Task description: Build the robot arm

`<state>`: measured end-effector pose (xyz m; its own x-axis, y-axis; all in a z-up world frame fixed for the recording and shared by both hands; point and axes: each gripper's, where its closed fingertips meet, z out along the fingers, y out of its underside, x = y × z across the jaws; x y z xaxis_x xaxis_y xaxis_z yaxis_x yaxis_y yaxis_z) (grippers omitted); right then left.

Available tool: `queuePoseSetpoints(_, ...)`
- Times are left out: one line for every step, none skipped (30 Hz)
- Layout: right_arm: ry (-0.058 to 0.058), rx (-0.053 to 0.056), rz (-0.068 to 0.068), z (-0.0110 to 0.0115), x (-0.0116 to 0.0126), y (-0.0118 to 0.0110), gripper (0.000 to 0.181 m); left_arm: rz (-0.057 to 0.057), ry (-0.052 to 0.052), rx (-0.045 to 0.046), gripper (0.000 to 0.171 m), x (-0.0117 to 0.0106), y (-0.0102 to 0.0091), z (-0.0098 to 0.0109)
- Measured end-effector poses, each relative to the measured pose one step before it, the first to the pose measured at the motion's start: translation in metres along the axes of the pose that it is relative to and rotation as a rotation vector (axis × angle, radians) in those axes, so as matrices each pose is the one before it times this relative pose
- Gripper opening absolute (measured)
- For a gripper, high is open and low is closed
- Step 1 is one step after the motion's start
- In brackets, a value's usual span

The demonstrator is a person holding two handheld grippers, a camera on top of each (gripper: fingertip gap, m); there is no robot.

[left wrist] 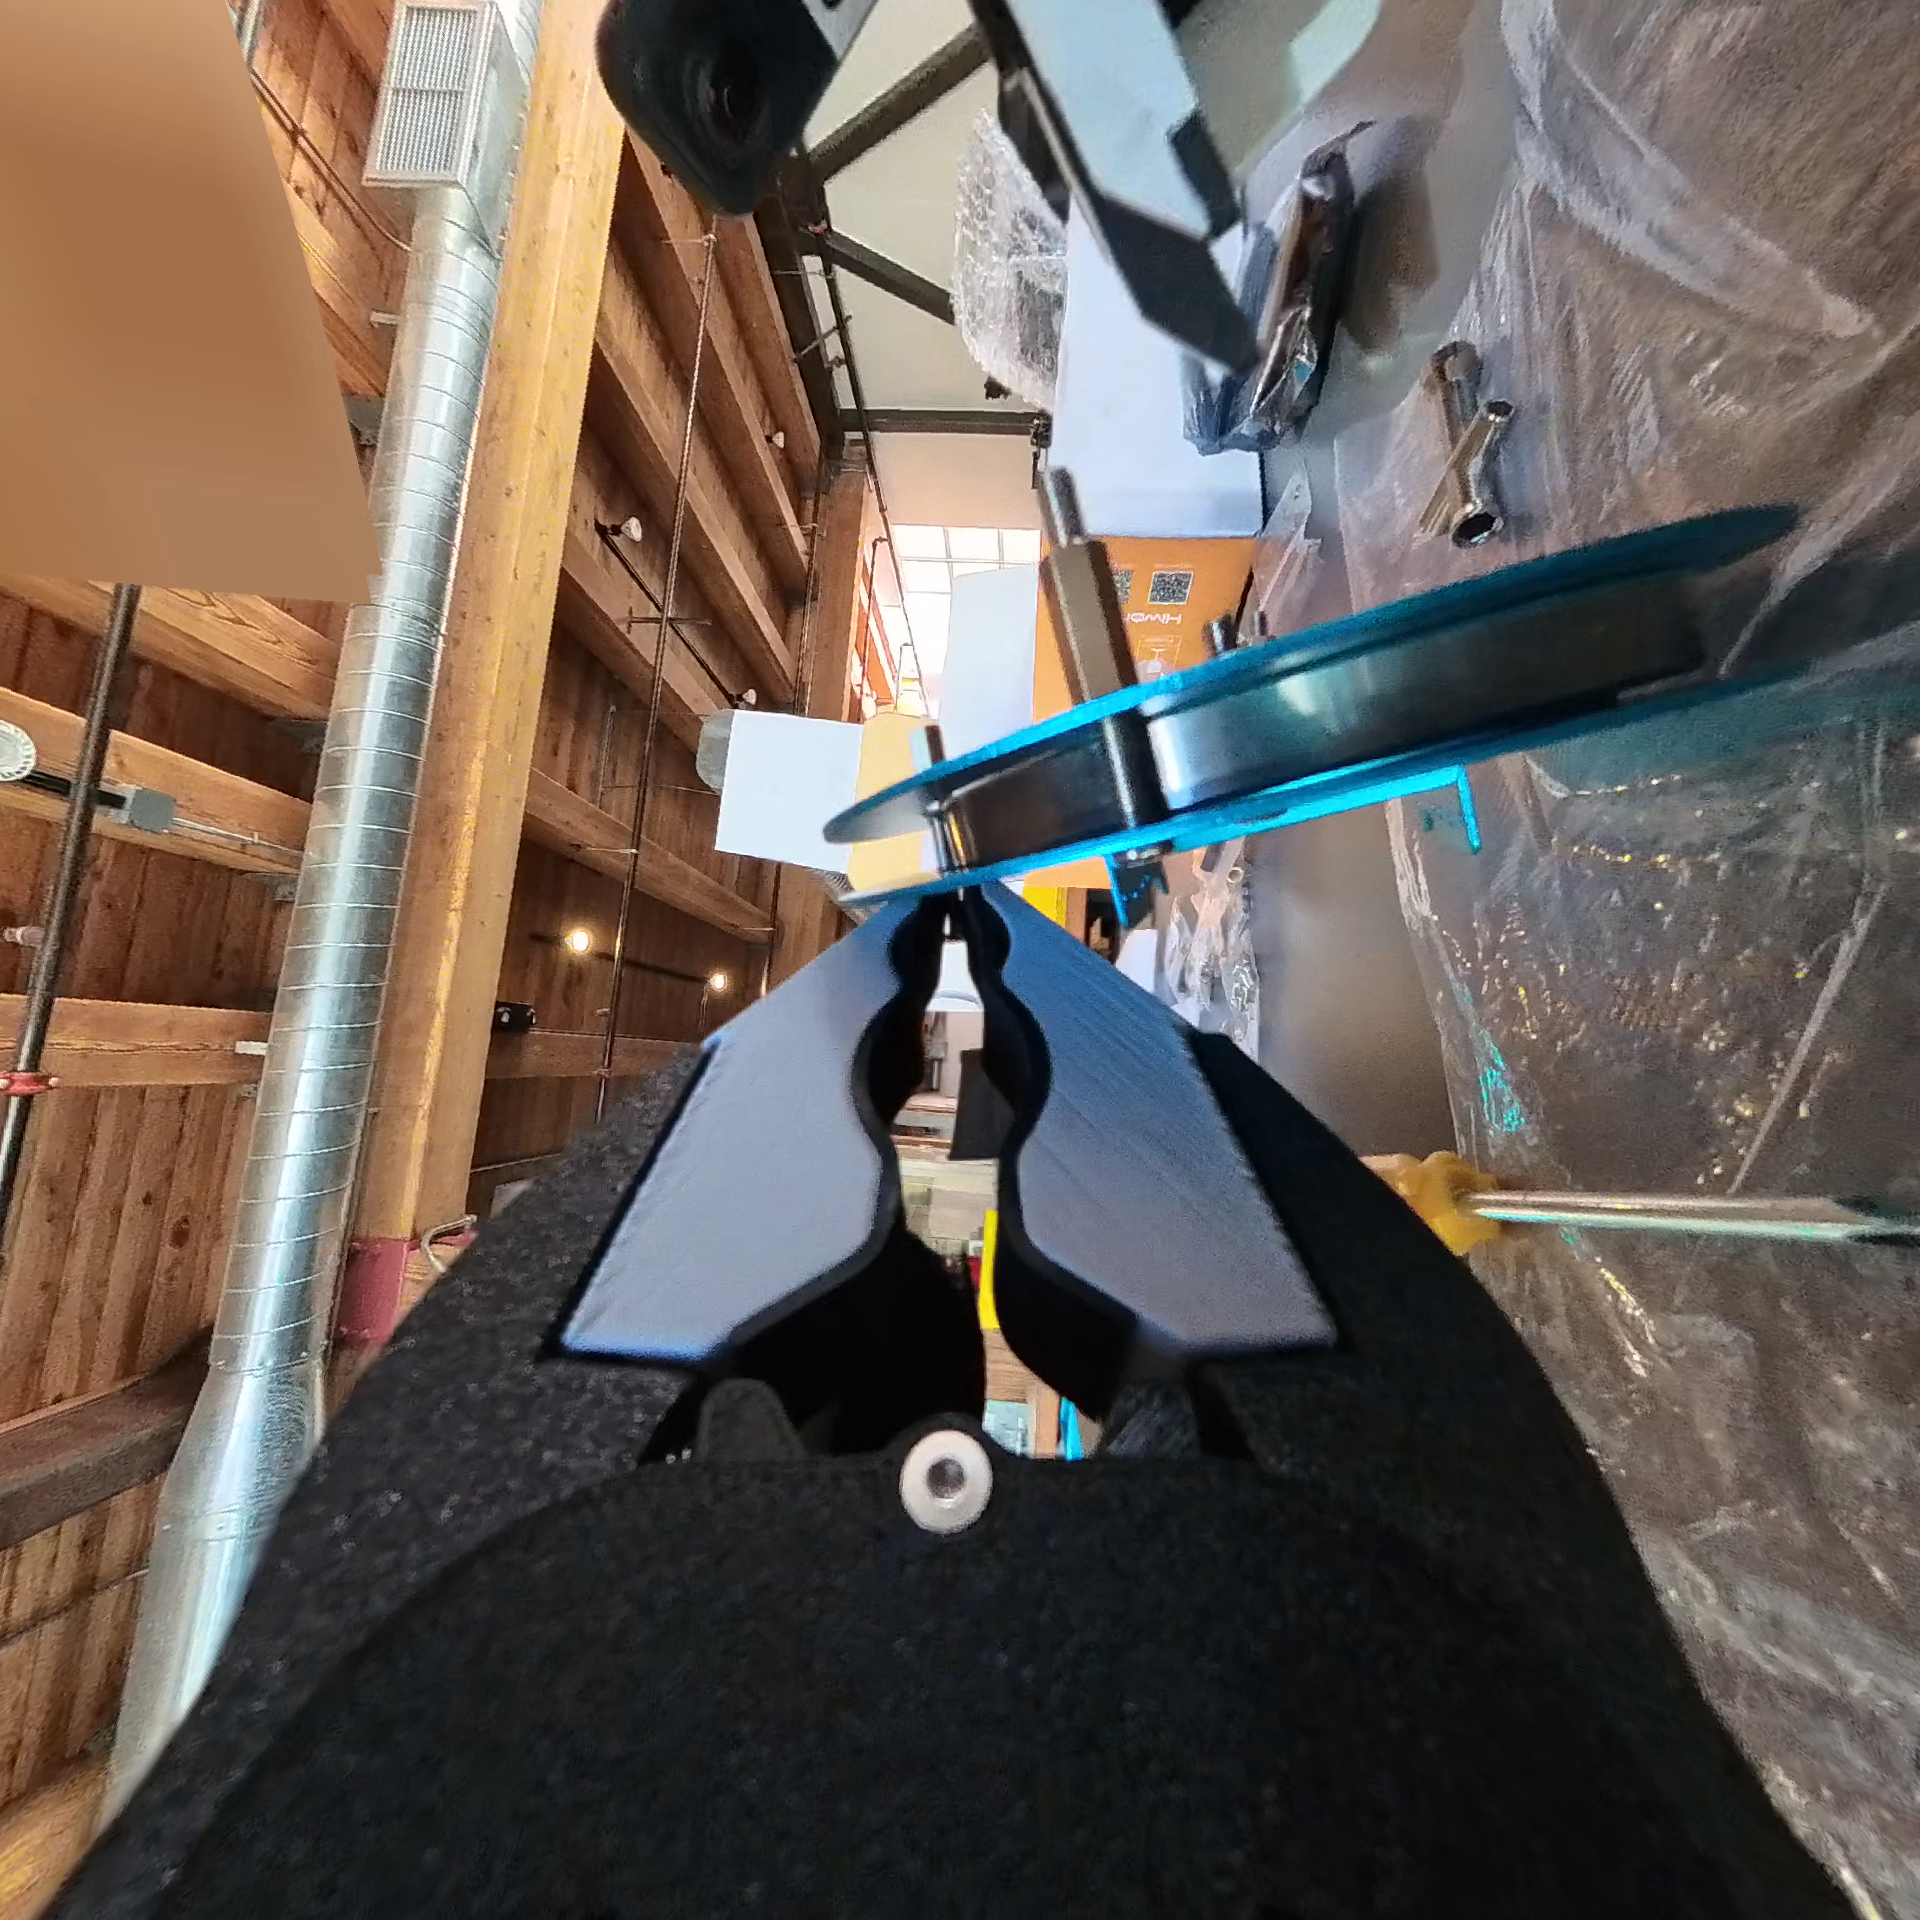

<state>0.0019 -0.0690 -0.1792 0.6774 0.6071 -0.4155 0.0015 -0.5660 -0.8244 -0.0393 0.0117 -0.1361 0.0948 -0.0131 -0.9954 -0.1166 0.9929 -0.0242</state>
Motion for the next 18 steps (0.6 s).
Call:
queuePoseSetpoints(-0.0063,-0.0276,-0.0064,0.00197,-0.00202,0.00425,0.026,-0.0093,0.0057,-0.00187,0.003,0.00067,0.00118,0.00045)
queuePoseSetpoints(-0.0092,-0.0361,-0.0172,0.00210,-0.00330,0.00505,0.029,-0.0042,0.0068,-0.00278,0.003,0.00066,0.00141,0.00038)
queuePoseSetpoints(0.0069,-0.0345,-0.0349,0.00238,-0.00198,0.00447,0.033,0.0056,0.0079,-0.00118,0.003,0.00058,0.00143,0.00028)
queuePoseSetpoints(0.0119,-0.0394,-0.0529,0.00312,-0.00228,0.00558,0.034,0.0030,0.0072,-0.00074,0.003,0.00036,0.00148,0.00015)
queuePoseSetpoints(0.0175,-0.0541,-0.0628,0.00404,-0.00220,0.00794,0.033,-0.0050,0.0061,-0.00202,0.003,0.00018,0.00134,0.00006)
queuePoseSetpoints(0.0338,-0.0620,-0.0561,0.00488,-0.00017,0.00918,0.034,-0.0072,0.0058,0.00016,0.003,-0.00032,0.00065,-0.00011)
queuePoseSetpoints(0.0431,-0.0597,-0.0476,0.00527,0.00114,0.00864,0.038,-0.0078,0.0054,0.00273,0.003,-0.00045,0.00004,-0.00046)
queuePoseSetpoints(0.0290,-0.0508,-0.0363,0.00537,-0.00116,0.00696,0.043,-0.0080,0.0044,0.00627,0.003,-0.00051,-0.00050,-0.00084)
queuePoseSetpoints(0.0265,-0.0238,-0.0293,0.00378,-0.00154,0.00224,0.043,-0.0049,0.0066,0.01466,0.003,-0.00047,-0.00157,-0.00137)
queuePoseSetpoints(0.0268,0.0001,-0.0193,0.00086,-0.00117,-0.00111,0.040,-0.0033,0.0100,0.02085,0.003,-0.00054,-0.00220,-0.00203)
queuePoseSetpoints(0.0127,-0.0028,-0.0030,0.00079,-0.00180,0.00005,0.039,-0.0003,0.0113,0.01852,0.003,-0.00057,-0.00173,-0.00250)
queuePoseSetpoints(-0.0018,0.0010,0.0043,0.00016,-0.00295,0.00008,0.038,-0.0044,0.0121,0.00366,0.003,0.00012,0.00001,-0.00209)
queuePoseSetpoints(0.0061,-0.0048,0.0054,0.00017,-0.00128,0.00004,0.038,-0.0088,0.0100,-0.00870,0.003,0.00058,0.00166,-0.00159)
queuePoseSetpoints(0.0038,-0.0086,0.0133,-0.00027,-0.00133,0.00043,0.037,-0.0044,0.0050,-0.00530,0.003,0.00029,0.00115,-0.00135)
queuePoseSetpoints(-0.0030,-0.0105,0.0158,-0.00036,-0.00296,0.00065,0.037,-0.0023,0.0013,0.00198,0.003,-0.00056,-0.00003,-0.00165)
queuePoseSetpoints(-0.0009,-0.0064,0.0086,-0.00052,-0.00336,0.00079,0.038,-0.0039,-0.0022,0.00404,0.002,-0.00150,-0.00085,-0.00185)
queuePoseSetpoints(-0.0037,0.0044,0.0109,-0.00039,-0.00401,0.00044,0.041,0.0017,-0.0053,-0.00001,0.002,-0.00210,-0.00061,-0.00155)
queuePoseSetpoints(-0.0070,0.0130,0.0185,-0.00013,-0.00369,-0.00034,0.046,0.0092,-0.0071,-0.00375,0.002,-0.00229,-0.00009,-0.00111)
